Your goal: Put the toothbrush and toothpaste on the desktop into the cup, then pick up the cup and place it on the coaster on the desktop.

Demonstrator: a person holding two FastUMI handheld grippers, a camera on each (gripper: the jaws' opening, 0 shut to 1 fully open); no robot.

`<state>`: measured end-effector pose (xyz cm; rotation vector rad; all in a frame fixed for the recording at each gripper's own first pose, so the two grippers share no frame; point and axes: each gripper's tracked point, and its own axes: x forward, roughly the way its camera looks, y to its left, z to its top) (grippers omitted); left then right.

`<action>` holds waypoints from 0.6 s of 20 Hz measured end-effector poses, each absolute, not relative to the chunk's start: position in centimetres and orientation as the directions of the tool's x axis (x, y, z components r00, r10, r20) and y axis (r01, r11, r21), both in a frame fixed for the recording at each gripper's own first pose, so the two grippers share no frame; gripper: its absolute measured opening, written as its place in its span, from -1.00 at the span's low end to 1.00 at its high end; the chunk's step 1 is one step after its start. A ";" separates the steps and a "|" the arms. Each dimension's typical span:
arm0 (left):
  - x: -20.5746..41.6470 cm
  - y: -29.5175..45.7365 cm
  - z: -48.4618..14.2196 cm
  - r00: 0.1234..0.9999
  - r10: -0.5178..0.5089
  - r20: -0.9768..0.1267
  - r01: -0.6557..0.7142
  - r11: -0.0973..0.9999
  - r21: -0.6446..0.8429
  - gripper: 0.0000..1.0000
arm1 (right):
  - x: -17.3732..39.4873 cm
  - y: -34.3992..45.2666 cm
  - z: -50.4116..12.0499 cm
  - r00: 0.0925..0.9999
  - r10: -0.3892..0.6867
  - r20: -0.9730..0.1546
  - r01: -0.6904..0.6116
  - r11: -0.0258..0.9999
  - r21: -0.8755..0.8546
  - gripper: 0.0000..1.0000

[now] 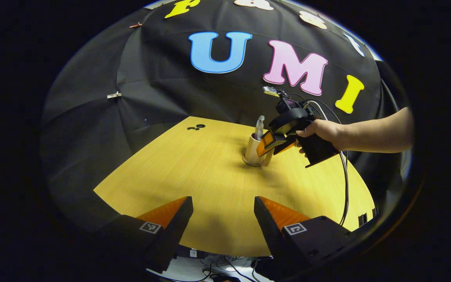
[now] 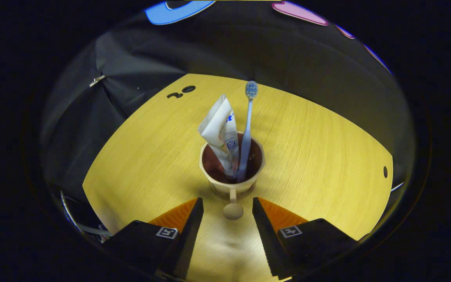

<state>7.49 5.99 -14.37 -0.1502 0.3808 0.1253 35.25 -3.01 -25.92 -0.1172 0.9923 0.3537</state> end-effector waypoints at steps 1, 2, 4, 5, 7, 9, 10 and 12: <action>7.4 5.7 -13.9 0.926 0.080 -0.370 -0.133 0.984 -0.120 0.95 | 35.2 -2.8 -25.1 0.515 0.248 -0.821 -0.331 0.941 0.077 0.65; 7.3 5.4 -13.5 0.930 0.066 -0.362 -0.116 0.986 -0.118 0.95 | 35.3 -3.0 -24.4 0.543 0.251 -0.801 -0.317 0.945 0.082 1.00; 7.1 4.7 -12.8 0.938 0.034 -0.346 -0.079 0.990 -0.118 0.95 | 35.2 -4.3 -22.0 0.613 0.241 -0.753 -0.286 0.955 0.072 0.95; 6.9 4.3 -12.4 0.941 0.018 -0.338 -0.060 0.991 -0.116 0.95 | 34.9 -4.8 -20.6 0.648 0.239 -0.723 -0.275 0.959 0.071 0.96; 6.9 3.7 -11.7 0.947 -0.010 -0.321 -0.027 0.994 -0.109 0.95 | 34.3 -5.8 -18.0 0.715 0.235 -0.658 -0.251 0.965 0.071 0.98; 7.0 2.9 -10.9 0.950 -0.040 -0.309 0.006 0.994 -0.109 0.95 | 33.5 -6.4 -15.2 0.778 0.246 -0.578 -0.237 0.967 0.092 0.97; 6.9 2.6 -10.3 0.954 -0.054 -0.296 0.024 0.994 -0.107 0.95 | 33.0 -6.7 -13.9 0.807 0.241 -0.540 -0.220 0.970 0.104 0.97; 7.3 2.0 -8.7 0.960 -0.081 -0.268 0.057 0.994 -0.098 0.96 | 32.4 -7.4 -11.8 0.863 0.215 -0.457 -0.180 0.976 0.119 0.97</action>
